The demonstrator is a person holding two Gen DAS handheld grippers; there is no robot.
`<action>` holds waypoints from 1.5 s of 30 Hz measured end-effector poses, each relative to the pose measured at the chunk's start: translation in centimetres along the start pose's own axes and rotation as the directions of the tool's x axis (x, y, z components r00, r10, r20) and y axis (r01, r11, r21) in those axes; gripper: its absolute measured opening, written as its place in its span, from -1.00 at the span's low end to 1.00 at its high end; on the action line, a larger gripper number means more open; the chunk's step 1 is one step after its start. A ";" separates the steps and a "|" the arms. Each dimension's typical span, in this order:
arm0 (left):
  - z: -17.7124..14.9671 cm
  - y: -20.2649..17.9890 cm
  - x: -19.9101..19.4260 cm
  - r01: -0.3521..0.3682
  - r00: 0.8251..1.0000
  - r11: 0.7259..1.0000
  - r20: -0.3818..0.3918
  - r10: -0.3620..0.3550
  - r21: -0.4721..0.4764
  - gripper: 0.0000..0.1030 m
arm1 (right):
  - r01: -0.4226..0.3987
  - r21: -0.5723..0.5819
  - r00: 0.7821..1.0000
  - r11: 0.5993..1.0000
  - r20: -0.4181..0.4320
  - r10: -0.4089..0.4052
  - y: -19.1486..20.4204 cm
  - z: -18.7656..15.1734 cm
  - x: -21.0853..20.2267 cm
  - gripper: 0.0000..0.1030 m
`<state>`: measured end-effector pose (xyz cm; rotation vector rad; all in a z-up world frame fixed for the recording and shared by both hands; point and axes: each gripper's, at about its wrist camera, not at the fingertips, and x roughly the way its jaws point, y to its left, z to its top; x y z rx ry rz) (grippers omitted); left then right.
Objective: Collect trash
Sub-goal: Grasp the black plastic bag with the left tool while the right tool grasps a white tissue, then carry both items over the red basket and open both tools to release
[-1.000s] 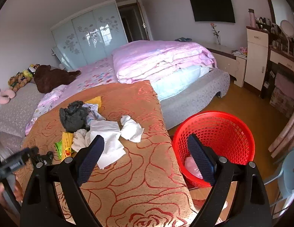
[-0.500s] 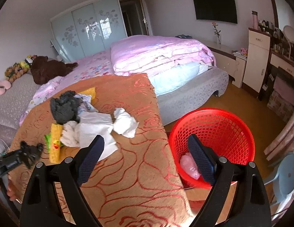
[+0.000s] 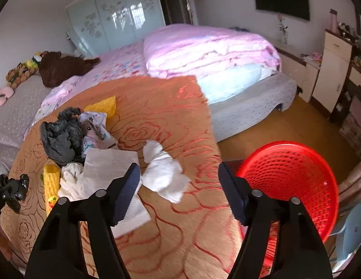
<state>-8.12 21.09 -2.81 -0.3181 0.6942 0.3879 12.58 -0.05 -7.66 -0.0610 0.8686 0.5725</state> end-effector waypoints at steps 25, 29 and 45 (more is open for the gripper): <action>0.3 -0.2 -0.7 0.017 0.999 1.000 0.037 -0.017 0.005 -0.32 | -0.008 -0.062 0.999 0.998 0.041 0.011 1.3 -0.7 -1.5 -0.50; 0.7 -0.8 -1.2 0.026 0.998 1.000 0.057 -0.027 0.017 -0.32 | -0.008 -0.063 0.998 0.998 0.067 0.012 1.2 -1.0 -2.8 -0.50; 4.1 -5.7 -1.5 0.078 0.989 0.991 0.115 -0.090 0.108 -0.32 | -0.030 -0.045 0.985 0.999 0.169 0.038 0.9 -0.8 -8.5 -0.50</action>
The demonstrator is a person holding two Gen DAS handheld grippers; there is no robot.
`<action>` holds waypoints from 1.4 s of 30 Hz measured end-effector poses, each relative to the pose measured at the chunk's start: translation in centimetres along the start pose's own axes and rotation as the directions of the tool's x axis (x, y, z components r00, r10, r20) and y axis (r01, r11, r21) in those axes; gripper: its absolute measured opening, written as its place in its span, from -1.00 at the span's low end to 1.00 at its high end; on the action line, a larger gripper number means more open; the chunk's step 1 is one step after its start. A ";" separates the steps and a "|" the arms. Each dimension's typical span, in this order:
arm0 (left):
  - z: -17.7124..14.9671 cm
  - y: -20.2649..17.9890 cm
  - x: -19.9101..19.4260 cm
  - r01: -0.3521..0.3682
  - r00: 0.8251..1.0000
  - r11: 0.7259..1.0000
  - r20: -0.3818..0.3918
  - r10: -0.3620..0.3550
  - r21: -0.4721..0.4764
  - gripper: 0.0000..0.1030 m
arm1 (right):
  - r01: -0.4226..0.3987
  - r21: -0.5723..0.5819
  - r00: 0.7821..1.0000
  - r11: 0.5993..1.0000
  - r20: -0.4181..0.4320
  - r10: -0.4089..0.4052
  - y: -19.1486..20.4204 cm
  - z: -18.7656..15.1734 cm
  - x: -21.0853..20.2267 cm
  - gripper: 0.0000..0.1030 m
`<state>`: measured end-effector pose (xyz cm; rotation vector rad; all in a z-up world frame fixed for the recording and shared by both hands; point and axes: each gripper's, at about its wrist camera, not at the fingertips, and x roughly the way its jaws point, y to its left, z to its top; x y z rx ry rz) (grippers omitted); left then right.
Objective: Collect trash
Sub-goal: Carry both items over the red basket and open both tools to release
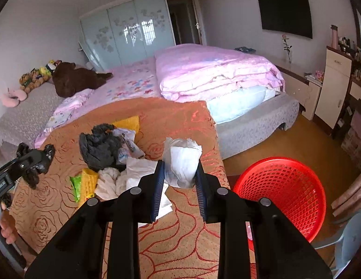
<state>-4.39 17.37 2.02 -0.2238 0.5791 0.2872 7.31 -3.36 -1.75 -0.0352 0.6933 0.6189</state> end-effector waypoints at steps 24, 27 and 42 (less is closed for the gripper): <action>3.0 -13.9 5.2 0.205 0.979 0.962 -0.056 -0.198 0.179 -0.31 | 0.142 0.078 0.984 0.987 0.095 -0.149 -7.2 1.7 -6.2 -0.50; 2.7 -15.4 5.7 0.231 0.973 0.954 -0.074 -0.220 0.192 -0.31 | 0.161 0.095 0.981 0.982 0.098 -0.170 -8.5 1.4 -6.7 -0.50; 0.7 -22.2 9.7 0.321 0.943 0.906 -0.184 -0.279 0.275 -0.31 | 0.240 0.189 0.968 0.952 0.028 -0.250 -13.9 -1.4 -5.5 -0.50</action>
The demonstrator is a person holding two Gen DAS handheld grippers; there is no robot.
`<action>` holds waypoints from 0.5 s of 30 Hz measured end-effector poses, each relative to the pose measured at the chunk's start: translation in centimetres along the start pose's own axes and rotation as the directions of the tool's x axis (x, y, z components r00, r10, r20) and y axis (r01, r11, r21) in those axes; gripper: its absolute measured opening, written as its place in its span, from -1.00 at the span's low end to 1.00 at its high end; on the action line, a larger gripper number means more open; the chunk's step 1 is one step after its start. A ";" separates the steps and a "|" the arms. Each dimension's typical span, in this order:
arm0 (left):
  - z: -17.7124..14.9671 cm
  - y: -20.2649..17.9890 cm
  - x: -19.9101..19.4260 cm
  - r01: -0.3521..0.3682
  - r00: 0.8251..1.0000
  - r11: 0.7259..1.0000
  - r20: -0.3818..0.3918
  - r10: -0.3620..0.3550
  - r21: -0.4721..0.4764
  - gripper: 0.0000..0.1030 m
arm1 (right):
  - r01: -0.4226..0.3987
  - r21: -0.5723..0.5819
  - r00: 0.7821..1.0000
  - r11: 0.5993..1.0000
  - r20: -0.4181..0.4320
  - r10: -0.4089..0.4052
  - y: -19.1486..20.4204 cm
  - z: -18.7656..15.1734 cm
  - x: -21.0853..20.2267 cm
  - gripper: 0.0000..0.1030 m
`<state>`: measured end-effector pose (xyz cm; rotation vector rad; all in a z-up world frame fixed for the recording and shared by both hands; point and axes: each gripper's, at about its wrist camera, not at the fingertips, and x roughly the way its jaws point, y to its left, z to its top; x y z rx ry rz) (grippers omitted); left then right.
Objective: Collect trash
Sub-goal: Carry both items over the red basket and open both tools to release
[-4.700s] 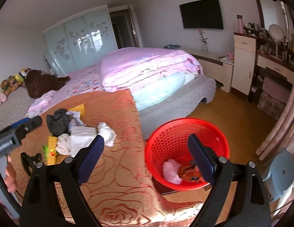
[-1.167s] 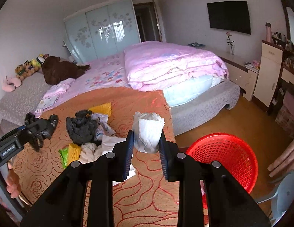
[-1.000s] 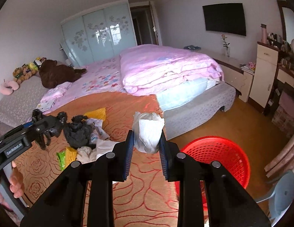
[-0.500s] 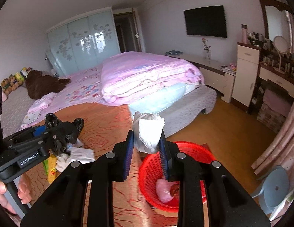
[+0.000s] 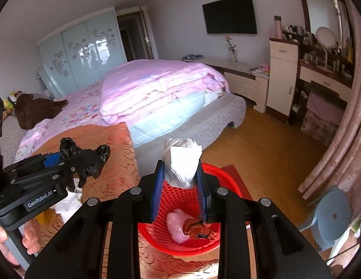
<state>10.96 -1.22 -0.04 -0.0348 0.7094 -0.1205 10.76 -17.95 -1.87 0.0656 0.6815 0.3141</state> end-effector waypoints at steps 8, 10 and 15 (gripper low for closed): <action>-0.7 -1.2 3.4 0.034 0.996 0.999 -0.081 -0.033 0.011 -0.31 | 0.040 0.031 0.996 0.999 -0.076 -0.037 -2.0 -1.5 2.7 -0.50; -0.9 -1.5 4.2 0.040 0.994 0.999 -0.101 -0.039 0.009 -0.31 | 0.043 0.043 0.994 0.998 -0.102 -0.038 -2.5 -1.9 3.7 -0.50; -1.4 -2.2 6.0 0.065 0.986 0.998 -0.156 -0.063 0.008 -0.29 | 0.048 0.062 0.986 0.997 -0.161 -0.037 -3.1 -3.0 5.6 -0.50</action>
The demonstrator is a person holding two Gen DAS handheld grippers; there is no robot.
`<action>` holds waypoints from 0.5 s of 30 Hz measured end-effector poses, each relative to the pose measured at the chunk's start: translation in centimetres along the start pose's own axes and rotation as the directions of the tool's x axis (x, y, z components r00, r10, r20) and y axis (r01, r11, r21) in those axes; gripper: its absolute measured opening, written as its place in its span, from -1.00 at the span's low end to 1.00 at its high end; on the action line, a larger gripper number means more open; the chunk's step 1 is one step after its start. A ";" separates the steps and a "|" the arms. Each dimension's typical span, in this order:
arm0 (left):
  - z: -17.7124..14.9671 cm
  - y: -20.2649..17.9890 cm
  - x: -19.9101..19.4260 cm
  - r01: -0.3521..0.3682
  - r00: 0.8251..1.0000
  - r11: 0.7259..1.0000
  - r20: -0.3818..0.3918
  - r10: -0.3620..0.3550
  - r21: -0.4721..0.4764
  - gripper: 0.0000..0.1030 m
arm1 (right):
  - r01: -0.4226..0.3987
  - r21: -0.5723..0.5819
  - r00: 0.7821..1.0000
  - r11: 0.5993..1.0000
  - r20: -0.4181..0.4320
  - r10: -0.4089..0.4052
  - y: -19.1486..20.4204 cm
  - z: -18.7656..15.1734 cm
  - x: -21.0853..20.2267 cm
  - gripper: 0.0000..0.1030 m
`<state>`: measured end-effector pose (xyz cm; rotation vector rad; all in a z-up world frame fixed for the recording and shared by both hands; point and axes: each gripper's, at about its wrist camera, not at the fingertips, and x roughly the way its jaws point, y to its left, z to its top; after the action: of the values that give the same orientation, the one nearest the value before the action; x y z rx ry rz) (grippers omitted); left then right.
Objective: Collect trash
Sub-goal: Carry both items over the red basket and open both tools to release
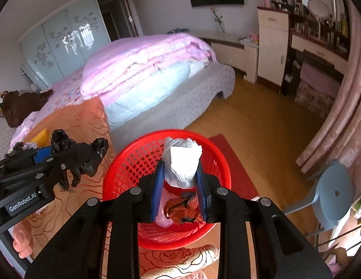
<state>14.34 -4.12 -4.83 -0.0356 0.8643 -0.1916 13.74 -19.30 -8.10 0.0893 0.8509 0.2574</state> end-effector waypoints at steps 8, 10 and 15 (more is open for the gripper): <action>-0.3 0.6 0.7 -0.006 1.000 1.000 -0.019 0.005 -0.025 0.16 | 0.009 0.016 0.999 1.000 -0.031 -0.009 -0.2 -0.6 1.1 -0.21; -0.4 0.7 0.4 -0.008 1.000 1.000 -0.015 0.008 -0.026 0.20 | 0.022 0.019 0.999 1.000 -0.026 -0.022 -0.2 -0.6 1.1 -0.12; -0.5 0.7 -0.4 -0.017 1.000 0.999 0.000 0.017 -0.029 0.29 | 0.033 0.019 0.999 0.999 -0.014 -0.033 -0.3 -0.5 0.8 -0.03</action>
<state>13.81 -3.35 -4.93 -0.0549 0.8668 -0.1628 13.93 -19.41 -9.13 0.0909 0.8678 0.2189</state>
